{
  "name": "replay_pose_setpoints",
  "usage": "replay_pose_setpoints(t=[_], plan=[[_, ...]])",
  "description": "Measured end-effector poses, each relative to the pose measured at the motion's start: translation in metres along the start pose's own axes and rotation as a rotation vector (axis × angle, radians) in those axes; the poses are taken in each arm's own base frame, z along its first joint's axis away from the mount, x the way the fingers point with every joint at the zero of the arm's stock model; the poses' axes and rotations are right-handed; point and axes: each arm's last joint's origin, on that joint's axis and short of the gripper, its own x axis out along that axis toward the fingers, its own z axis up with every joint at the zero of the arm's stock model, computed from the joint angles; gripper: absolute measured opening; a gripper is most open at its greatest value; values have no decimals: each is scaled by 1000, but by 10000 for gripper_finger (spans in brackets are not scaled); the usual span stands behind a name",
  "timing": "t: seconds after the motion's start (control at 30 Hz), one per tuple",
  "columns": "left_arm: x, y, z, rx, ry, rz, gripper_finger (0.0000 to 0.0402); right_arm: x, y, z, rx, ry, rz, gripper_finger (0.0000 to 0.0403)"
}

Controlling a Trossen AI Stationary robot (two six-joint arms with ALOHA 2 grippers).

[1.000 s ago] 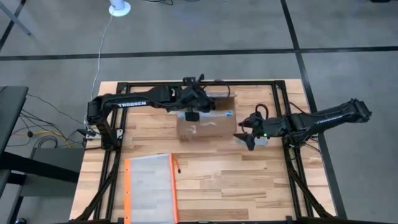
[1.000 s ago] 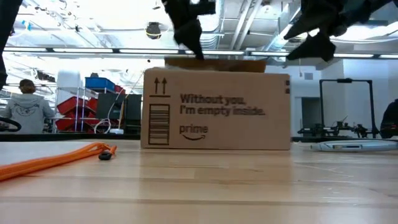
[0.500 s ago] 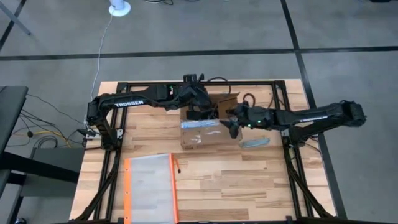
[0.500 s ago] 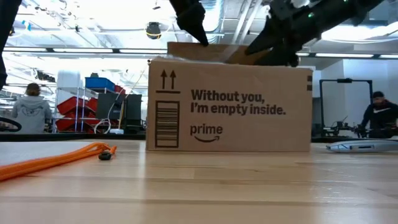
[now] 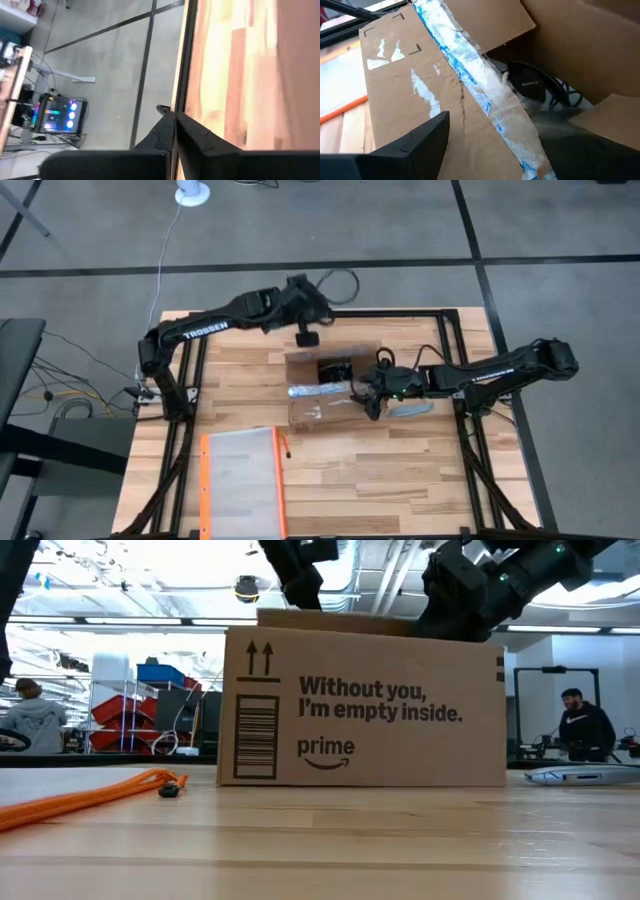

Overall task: Unpack boxes
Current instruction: Open the cardboard box with the silver cutter

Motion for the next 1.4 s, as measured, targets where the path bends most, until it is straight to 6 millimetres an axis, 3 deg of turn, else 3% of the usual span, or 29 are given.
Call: replay_pose_setpoints(t=[0.23, 0.37, 0.47, 0.63, 0.8, 1.03, 1.2, 1.4], plan=[[18, 26, -22, -129, -32, -174, 0, 0, 1, -1, 27, -2, -6, 281], [5, 24, -20, -103, -42, -183, 0, 0, 1, -1, 34, -2, -9, 281], [-17, 10, -10, -26, -86, -220, 0, 0, 1, -1, 36, -3, -9, 281], [-39, -33, 9, 137, -130, -322, 7, 1, -2, 0, 38, -4, -17, 281], [-59, -69, 20, 210, -96, -290, 49, 1, -2, -1, 13, 0, -16, 281], [-76, -96, 24, 244, -73, -294, 117, 1, -2, -1, -15, 4, -13, 281], [-66, -117, 25, 221, 11, -258, 155, 1, -2, -2, -27, 12, -8, 281], [-45, -131, 25, 183, 87, -229, 166, 1, -2, -3, -49, 26, 2, 281]])
